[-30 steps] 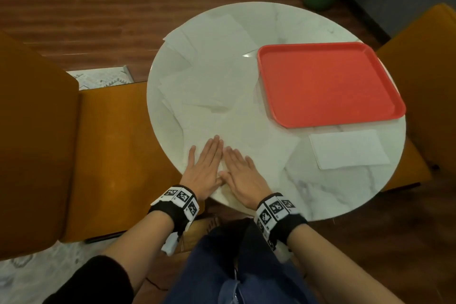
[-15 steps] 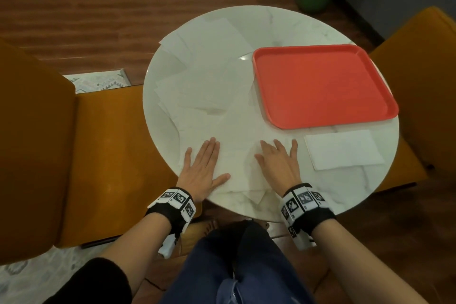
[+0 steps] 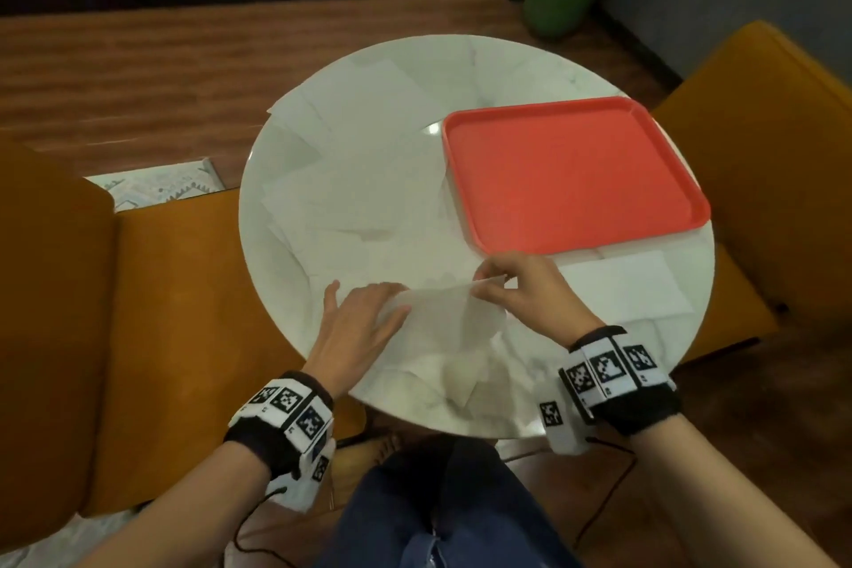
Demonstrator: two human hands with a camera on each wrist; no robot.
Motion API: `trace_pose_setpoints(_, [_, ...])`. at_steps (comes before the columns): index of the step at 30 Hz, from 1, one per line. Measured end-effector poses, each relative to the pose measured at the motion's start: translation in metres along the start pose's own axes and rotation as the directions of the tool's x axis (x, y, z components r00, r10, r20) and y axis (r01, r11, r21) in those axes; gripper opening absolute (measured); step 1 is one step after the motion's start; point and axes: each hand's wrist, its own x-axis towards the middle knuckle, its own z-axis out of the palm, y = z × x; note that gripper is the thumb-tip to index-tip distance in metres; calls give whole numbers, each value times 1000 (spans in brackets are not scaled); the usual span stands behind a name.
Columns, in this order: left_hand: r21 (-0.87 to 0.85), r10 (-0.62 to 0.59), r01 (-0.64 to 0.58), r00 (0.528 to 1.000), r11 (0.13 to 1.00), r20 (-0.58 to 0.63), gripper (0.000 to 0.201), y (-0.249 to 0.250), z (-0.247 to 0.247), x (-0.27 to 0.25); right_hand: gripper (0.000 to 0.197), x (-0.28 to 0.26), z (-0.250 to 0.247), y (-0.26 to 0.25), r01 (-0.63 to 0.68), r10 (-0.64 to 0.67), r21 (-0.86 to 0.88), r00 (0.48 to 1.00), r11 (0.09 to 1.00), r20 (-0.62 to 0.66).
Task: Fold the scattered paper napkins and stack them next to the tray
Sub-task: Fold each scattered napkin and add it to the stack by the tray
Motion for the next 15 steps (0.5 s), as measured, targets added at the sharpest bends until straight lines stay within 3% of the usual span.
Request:
trace_pose_setpoints(4, [-317,48,-62,997,946,-54,21,41,-26,29,12,-10,-43,3,-21,52,281,993,960,-105])
trace_pose_setpoints(6, [-395,48,-70,997,916,-66,17,62,-34,45,14,-16,-58,14,-54,112,425,987,903,-113])
trace_pose_setpoints(9, [-439,71,-83,997,895,-42,16,83,-37,66,26,-26,-75,36,-105,210,515,966,851,-149])
trace_pose_setpoints(13, [-441,33,-12,999,897,40,14,82,-38,73,12,-29,-102,81,-179,364,549,898,816,-248])
trace_pose_setpoints(15, [-421,-32,40,999,906,26,14,64,-43,64,13,-29,-116,108,-248,443,552,861,796,-251])
